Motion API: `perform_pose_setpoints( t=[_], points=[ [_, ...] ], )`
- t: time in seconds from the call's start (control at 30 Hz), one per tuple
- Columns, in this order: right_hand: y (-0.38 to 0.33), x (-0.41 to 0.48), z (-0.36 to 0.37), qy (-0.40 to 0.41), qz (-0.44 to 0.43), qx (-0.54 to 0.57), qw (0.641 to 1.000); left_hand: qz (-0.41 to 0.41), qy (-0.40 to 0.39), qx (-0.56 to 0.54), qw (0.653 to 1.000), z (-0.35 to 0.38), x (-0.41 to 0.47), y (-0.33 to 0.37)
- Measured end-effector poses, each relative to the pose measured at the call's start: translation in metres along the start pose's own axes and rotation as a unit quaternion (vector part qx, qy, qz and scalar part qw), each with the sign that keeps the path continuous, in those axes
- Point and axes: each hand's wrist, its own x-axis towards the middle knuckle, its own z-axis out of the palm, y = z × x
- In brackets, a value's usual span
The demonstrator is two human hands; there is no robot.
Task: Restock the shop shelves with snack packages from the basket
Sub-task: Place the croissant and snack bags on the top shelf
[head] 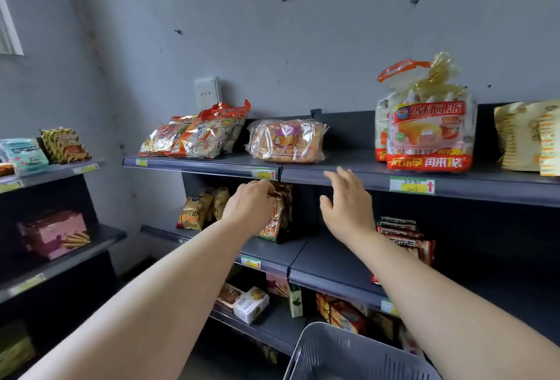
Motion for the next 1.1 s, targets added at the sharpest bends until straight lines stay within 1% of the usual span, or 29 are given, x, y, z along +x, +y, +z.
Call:
perform_pose_setpoints(
  t=[0.1, 0.2, 0.27, 0.37, 0.5, 0.7, 0.87, 1.1],
  points=[
    [-0.032, 0.008, 0.015, -0.012, -0.020, 0.006, 1.000, -0.035, 0.012, -0.005, 0.999, -0.019, -0.002, -0.034],
    [-0.052, 0.009, 0.023, -0.010, -0.030, 0.004, 0.999, -0.056, 0.012, -0.015, 0.998, -0.026, -0.004, -0.051],
    [-0.058, 0.006, 0.023, -0.008, -0.028, -0.004, 1.000, -0.048, 0.010, -0.024, 0.999, -0.027, -0.006, -0.049],
    [-0.056, 0.000, 0.015, -0.010, -0.020, -0.022, 1.000, -0.008, -0.005, -0.041, 0.999, -0.024, -0.007, -0.030],
    [-0.035, -0.008, -0.011, 0.006, 0.002, -0.057, 0.998, 0.050, -0.019, -0.056, 0.997, -0.017, -0.006, 0.009],
    [0.016, -0.023, -0.064, 0.038, 0.052, -0.111, 0.992, 0.130, -0.042, -0.090, 0.987, 0.001, -0.004, 0.081],
    [0.062, -0.044, -0.116, 0.083, 0.076, -0.154, 0.982, 0.165, -0.065, -0.116, 0.977, 0.019, -0.005, 0.147],
    [0.161, -0.066, -0.203, 0.104, 0.141, -0.181, 0.968, 0.209, -0.110, -0.157, 0.959, 0.049, -0.011, 0.272]
  ],
)
